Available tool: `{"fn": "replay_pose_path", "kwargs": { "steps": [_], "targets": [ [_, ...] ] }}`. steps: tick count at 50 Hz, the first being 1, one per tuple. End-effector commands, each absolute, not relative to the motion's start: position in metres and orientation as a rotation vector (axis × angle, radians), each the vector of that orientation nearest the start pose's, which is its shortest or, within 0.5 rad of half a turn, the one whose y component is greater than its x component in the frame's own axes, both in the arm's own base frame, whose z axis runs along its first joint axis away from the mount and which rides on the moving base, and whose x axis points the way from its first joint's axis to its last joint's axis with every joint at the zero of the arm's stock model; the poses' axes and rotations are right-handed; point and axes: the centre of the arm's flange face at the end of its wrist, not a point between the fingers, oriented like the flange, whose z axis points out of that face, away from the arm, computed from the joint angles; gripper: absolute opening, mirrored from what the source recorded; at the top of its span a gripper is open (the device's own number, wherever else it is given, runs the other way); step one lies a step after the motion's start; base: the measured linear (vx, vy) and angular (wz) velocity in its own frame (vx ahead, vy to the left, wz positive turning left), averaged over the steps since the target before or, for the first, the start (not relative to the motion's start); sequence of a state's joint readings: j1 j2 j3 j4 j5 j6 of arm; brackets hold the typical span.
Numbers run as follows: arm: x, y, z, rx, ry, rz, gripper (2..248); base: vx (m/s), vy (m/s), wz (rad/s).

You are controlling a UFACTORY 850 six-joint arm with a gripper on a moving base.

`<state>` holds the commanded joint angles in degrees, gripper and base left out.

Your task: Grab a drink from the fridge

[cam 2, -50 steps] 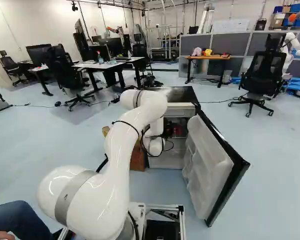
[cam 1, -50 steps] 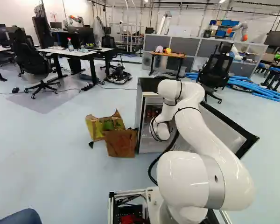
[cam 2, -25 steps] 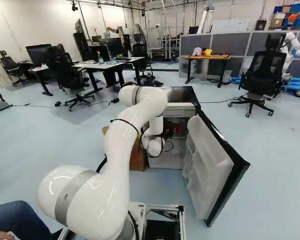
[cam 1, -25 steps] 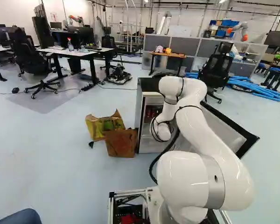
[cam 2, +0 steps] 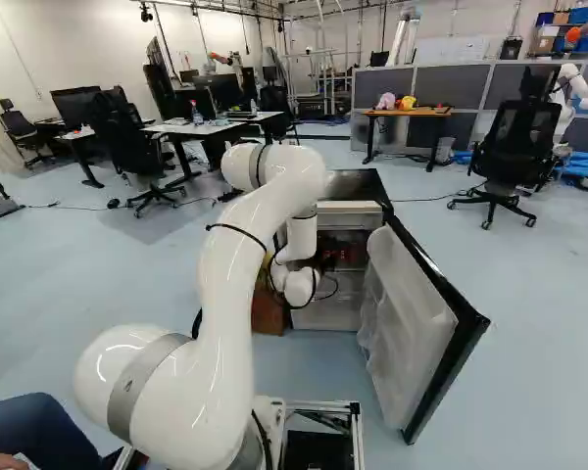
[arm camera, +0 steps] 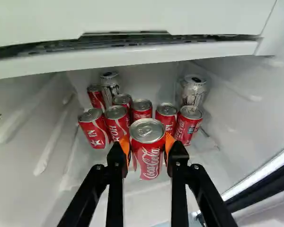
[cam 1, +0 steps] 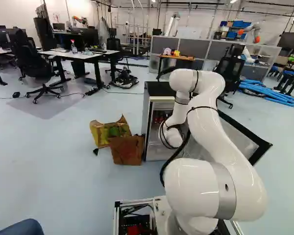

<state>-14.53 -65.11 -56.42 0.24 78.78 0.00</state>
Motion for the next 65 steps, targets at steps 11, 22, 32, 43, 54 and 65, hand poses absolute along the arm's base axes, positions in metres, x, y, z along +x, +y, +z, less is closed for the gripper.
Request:
{"fn": "replay_pose_path", "kwargs": {
  "steps": [11,22,32,43,54,65],
  "targets": [
    [0.484,-0.126,0.075,-2.696,0.349,-1.850,93,0.000,0.000,0.000],
    [0.462,-0.120,0.096,-2.710,0.349,-1.824,93,0.000,0.000,0.000],
    [0.443,-0.114,0.113,-2.721,0.348,-1.804,93,0.000,0.000,0.000],
    [0.420,-0.108,0.133,-2.730,0.347,-1.786,93,0.000,0.000,0.000],
    [0.399,-0.101,0.151,-2.738,0.346,-1.771,93,0.000,0.000,0.000],
    [0.377,-0.096,0.169,-2.743,0.348,-1.763,93,0.000,0.000,0.000]
  ]
}}
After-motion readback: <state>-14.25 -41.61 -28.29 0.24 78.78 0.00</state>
